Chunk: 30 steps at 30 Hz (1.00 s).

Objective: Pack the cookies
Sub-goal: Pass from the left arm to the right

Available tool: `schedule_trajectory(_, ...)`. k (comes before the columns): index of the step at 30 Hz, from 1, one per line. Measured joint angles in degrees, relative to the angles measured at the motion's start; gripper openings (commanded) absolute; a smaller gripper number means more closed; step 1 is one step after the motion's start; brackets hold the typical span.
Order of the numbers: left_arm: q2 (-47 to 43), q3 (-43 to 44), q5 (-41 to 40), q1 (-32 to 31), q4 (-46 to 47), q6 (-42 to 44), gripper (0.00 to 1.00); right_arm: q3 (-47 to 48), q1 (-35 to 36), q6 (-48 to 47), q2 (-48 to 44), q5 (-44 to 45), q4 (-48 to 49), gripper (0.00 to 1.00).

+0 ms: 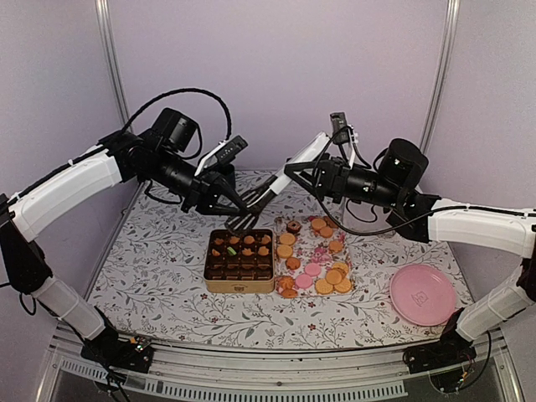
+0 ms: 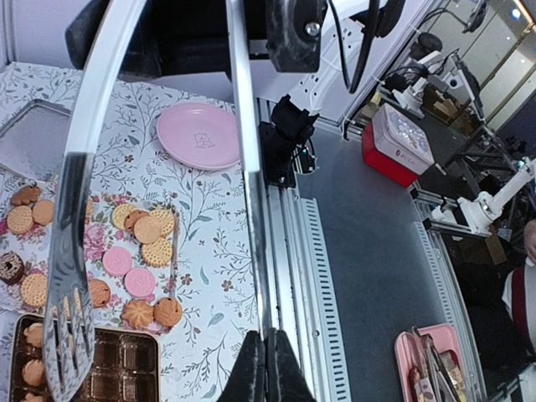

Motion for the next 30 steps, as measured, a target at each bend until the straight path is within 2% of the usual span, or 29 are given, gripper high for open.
schedule_trajectory(8, 0.57, 0.04, -0.22, -0.02, -1.81, 2.64, 0.00, 0.00, -0.33, -1.16, -1.03, -0.42, -3.32, 0.74)
schedule_trajectory(19, 1.31, 1.64, -0.24, -0.02, -3.98, 4.13, 0.00, 1.55, -0.83, -2.93, -0.94, -3.58, -6.67, 0.59)
schedule_trajectory(23, 1.79, 2.23, -0.68, -0.02, -5.05, 5.05, 0.16, 1.70, -0.98, -3.67, -0.85, -3.93, -7.58, 0.55)
schedule_trajectory(25, 2.01, 2.89, -1.84, 0.04, -5.09, 5.86, 0.32, 1.70, -0.96, -4.35, -0.85, -3.76, -9.03, 0.52)
schedule_trajectory(26, 2.08, 3.37, -2.56, 0.17, -4.94, 6.12, 0.36, 1.70, -0.94, -4.70, -0.85, -3.52, -9.90, 0.51)
schedule_trajectory(30, 2.19, 4.87, -6.05, 0.92, -4.85, 6.93, 0.47, 1.18, -0.85, -6.49, -1.29, -0.39, -13.09, 0.50)
